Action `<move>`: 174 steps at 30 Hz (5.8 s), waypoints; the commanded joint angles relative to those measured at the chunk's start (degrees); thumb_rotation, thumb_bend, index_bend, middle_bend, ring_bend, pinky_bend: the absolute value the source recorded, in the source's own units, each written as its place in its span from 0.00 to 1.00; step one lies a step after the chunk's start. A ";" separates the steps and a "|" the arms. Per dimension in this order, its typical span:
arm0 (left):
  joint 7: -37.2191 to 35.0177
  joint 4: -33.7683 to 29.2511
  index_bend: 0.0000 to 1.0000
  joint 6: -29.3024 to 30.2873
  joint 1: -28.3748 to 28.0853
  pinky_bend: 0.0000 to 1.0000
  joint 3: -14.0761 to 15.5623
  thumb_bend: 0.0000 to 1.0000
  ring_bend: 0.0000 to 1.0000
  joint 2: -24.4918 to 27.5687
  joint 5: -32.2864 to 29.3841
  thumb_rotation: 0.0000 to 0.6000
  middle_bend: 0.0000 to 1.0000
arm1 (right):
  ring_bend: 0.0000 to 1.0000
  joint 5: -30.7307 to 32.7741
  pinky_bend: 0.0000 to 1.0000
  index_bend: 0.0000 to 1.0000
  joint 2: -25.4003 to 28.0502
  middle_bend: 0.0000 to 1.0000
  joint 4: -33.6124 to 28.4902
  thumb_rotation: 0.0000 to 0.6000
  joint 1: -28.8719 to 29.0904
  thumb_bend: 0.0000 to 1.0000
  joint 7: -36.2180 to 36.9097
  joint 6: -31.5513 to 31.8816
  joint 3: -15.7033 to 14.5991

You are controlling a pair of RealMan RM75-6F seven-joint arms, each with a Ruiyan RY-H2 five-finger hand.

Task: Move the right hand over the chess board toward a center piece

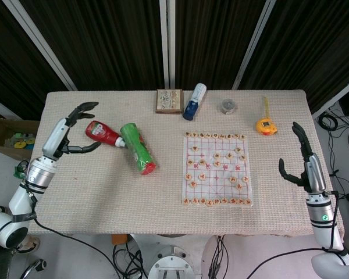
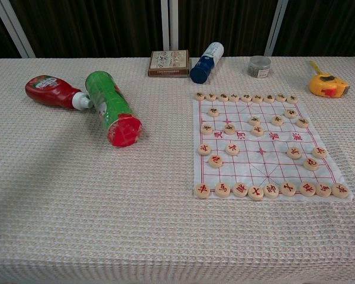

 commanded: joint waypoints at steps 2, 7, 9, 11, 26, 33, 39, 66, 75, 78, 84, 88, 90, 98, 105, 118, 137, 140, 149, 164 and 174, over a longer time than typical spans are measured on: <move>-0.05 0.00 0.14 -0.09 -0.20 0.23 0.23 0.17 0.12 0.02 -0.07 0.71 0.12 | 0.00 0.23 0.00 0.00 0.26 0.00 -0.16 1.00 0.08 0.49 -0.47 -0.35 -0.21; 0.11 0.13 0.14 -0.19 -0.41 0.23 0.67 0.17 0.12 -0.07 -0.21 0.72 0.12 | 0.00 0.31 0.00 0.00 0.16 0.00 0.51 1.00 0.20 0.49 -1.06 -0.72 -0.70; 0.61 0.18 0.14 -0.17 -0.50 0.23 0.95 0.17 0.12 0.00 0.03 0.71 0.12 | 0.00 0.35 0.00 0.00 0.06 0.00 0.83 1.00 0.24 0.49 -1.37 -0.87 -0.91; 1.09 0.20 0.14 -0.06 -0.53 0.23 1.18 0.17 0.12 -0.02 0.19 0.71 0.12 | 0.00 0.40 0.01 0.00 0.03 0.00 0.96 1.00 0.21 0.45 -2.17 -0.81 -0.99; 15.89 4.47 0.14 0.35 -1.11 0.23 3.54 0.17 0.12 -1.41 0.55 0.76 0.12 | 0.00 -3.81 0.00 0.10 4.58 0.00 -1.76 1.00 1.06 0.38 -24.54 -4.27 -4.97; 35.80 7.40 0.14 1.59 -1.29 0.22 5.55 0.16 0.12 -3.70 1.27 0.80 0.12 | 0.00 -2.95 0.00 0.15 11.85 0.00 -11.42 1.00 0.67 0.38 -47.79 -12.67 -8.86; 38.41 7.19 0.14 1.21 -1.31 0.22 5.99 0.16 0.12 -3.89 0.50 0.81 0.12 | 0.00 -2.96 0.00 0.16 17.53 0.00 -15.77 1.00 0.52 0.38 -60.34 -17.69 -11.77; 38.14 9.95 0.14 0.59 -0.93 0.22 8.00 0.16 0.12 -5.83 0.16 0.81 0.12 | 0.00 -6.72 0.00 0.39 9.57 0.00 -8.07 1.00 7.32 0.19 -55.64 -28.36 -14.10; 37.80 10.94 0.15 0.35 -0.96 0.22 8.15 0.16 0.12 -6.29 -0.05 0.81 0.12 | 0.00 -6.86 0.00 0.43 4.26 0.00 -2.31 1.00 8.95 0.18 -54.06 -27.99 -13.28; 37.71 11.12 0.15 0.32 -0.98 0.22 8.20 0.16 0.12 -6.30 0.00 0.82 0.12 | 0.00 -6.91 0.00 0.43 2.61 0.00 -0.38 1.00 9.06 0.18 -53.43 -27.43 -13.32; 37.58 11.50 0.15 0.13 -0.98 0.22 8.48 0.16 0.12 -6.54 0.09 0.81 0.12 | 0.00 -7.30 0.00 0.43 -0.95 0.00 3.43 1.00 9.47 0.18 -51.28 -26.25 -13.45; 37.64 11.74 0.15 0.06 -0.90 0.22 8.72 0.16 0.12 -6.68 0.16 0.82 0.12 | 0.00 -6.69 0.00 0.43 -2.96 0.00 5.56 1.00 9.30 0.18 -52.07 -25.82 -13.31; 37.57 11.86 0.14 0.08 -0.83 0.22 8.81 0.16 0.12 -6.63 0.19 0.82 0.12 | 0.00 -5.91 0.00 0.44 -3.79 0.01 6.15 1.00 8.73 0.18 -52.20 -24.94 -13.00; 36.59 12.98 0.15 -0.18 -0.73 0.22 9.24 0.16 0.12 -6.90 0.42 0.82 0.12 | 0.00 -1.58 0.00 0.48 -5.72 0.02 4.18 1.00 6.95 0.24 -53.61 -24.62 -12.03; 35.29 13.97 0.15 0.00 -0.51 0.22 9.59 0.16 0.12 -7.19 0.81 0.82 0.12 | 0.00 1.96 0.00 0.53 -6.16 0.03 1.97 1.00 5.87 0.24 -57.40 -24.57 -10.83; 33.73 15.54 0.14 0.09 -0.37 0.22 10.12 0.16 0.12 -7.40 1.51 0.81 0.12 | 0.00 5.81 0.00 0.47 -8.17 0.03 1.58 1.00 5.26 0.21 -59.32 -25.35 -9.79; 31.85 16.62 0.15 0.23 -0.07 0.22 10.57 0.16 0.12 -6.97 1.96 0.81 0.12 | 0.00 7.53 0.00 0.44 -9.15 0.02 1.49 1.00 6.23 0.25 -59.69 -27.65 -9.80; 31.91 16.73 0.14 0.14 -0.10 0.22 10.70 0.16 0.12 -7.04 2.09 0.81 0.12 | 0.00 7.40 0.00 0.44 -9.43 0.02 1.58 1.00 6.39 0.25 -59.75 -27.72 -9.90; 31.68 16.98 0.15 0.09 -0.05 0.22 10.77 0.16 0.12 -7.08 2.04 0.81 0.12 | 0.00 7.79 0.00 0.44 -9.55 0.03 1.29 1.00 6.82 0.28 -59.95 -28.27 -9.82; 31.27 17.19 0.14 0.01 -0.07 0.22 10.88 0.16 0.12 -7.03 2.15 0.81 0.12 | 0.00 7.49 0.00 0.50 -9.45 0.05 0.93 1.00 6.80 0.32 -60.03 -27.45 -10.08; 30.78 17.43 0.15 0.15 0.05 0.22 10.96 0.16 0.12 -7.21 2.20 0.81 0.12 | 0.00 3.94 0.00 0.53 -7.99 0.07 -1.34 1.00 6.57 0.32 -58.79 -23.57 -10.38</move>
